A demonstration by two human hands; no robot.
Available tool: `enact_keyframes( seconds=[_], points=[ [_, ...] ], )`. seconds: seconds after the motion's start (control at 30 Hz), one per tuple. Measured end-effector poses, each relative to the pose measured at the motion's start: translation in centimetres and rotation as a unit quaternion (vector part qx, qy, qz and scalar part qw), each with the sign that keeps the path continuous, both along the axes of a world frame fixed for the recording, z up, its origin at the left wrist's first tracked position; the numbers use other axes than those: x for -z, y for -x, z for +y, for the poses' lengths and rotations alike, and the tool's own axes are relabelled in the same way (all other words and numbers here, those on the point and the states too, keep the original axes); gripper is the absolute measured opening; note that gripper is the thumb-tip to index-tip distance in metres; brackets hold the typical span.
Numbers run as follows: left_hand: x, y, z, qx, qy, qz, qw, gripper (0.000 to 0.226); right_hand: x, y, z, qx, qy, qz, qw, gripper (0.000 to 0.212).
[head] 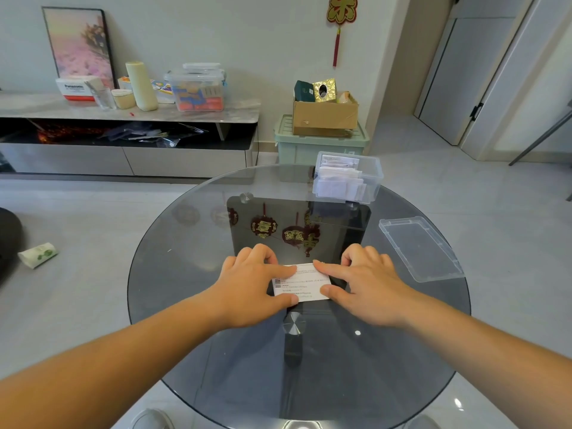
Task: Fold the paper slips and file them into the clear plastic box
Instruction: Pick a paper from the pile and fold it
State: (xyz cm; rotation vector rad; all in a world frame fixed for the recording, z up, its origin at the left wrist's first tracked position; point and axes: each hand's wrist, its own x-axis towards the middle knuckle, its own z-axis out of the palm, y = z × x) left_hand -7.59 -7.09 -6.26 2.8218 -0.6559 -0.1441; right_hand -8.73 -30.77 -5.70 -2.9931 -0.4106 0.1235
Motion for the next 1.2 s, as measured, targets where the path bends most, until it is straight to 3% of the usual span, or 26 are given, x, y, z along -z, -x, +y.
enact_keyframes(
  seconds=[0.17,0.33,0.47,0.63,0.7,0.8,0.87,0.93,1.0,1.1,1.2],
  points=[
    [-1.1,-1.4,-0.4,-0.011,0.024,0.054,0.998,0.058,-0.3,-0.4,0.3,-0.001,-0.045,0.021,0.999,0.051],
    [-1.8,-3.1,-1.2,-0.033,0.025,0.127,0.991,0.082,-0.7,-1.3,0.7,-0.011,-0.111,0.037,0.993,0.048],
    [-2.1,-3.6,-1.8,-0.033,0.052,0.146,0.987,0.062,-0.9,-2.0,1.2,-0.01,-0.144,0.056,0.988,0.067],
    [-2.2,-3.6,-1.9,-0.019,0.071,0.146,0.986,0.058,-0.5,-2.3,1.2,-0.013,-0.179,0.062,0.982,0.068],
    [-2.1,-3.5,-1.9,-0.013,0.061,0.127,0.99,0.058,-0.5,-2.0,1.2,-0.008,-0.217,0.033,0.976,0.06],
    [-2.2,-3.2,-1.9,-0.018,0.051,0.112,0.992,0.06,-0.5,-1.3,1.2,-0.054,-0.193,-0.029,0.979,0.036],
    [-2.4,-2.9,-1.8,-0.021,0.075,0.124,0.989,0.065,-0.5,-0.6,1.4,-0.079,-0.203,-0.008,0.976,0.021],
    [-2.9,-2.3,-1.7,-0.01,0.092,0.14,0.986,0.071,-0.1,0.1,1.7,-0.093,-0.194,0.007,0.977,0.024],
    [-3.3,-1.9,-1.6,0.008,0.108,0.164,0.98,0.059,-0.2,0.6,1.7,-0.093,-0.181,0.011,0.979,0.028],
    [-3.6,-1.4,-1.2,-0.024,0.198,0.264,0.944,0.018,-0.6,1.2,1.5,-0.096,-0.169,0.01,0.981,0.051],
    [-4.0,-1.0,-1.2,-0.134,0.355,0.42,0.824,0.024,-0.9,2.1,1.5,-0.111,-0.132,0.0,0.985,0.083]
  ],
)
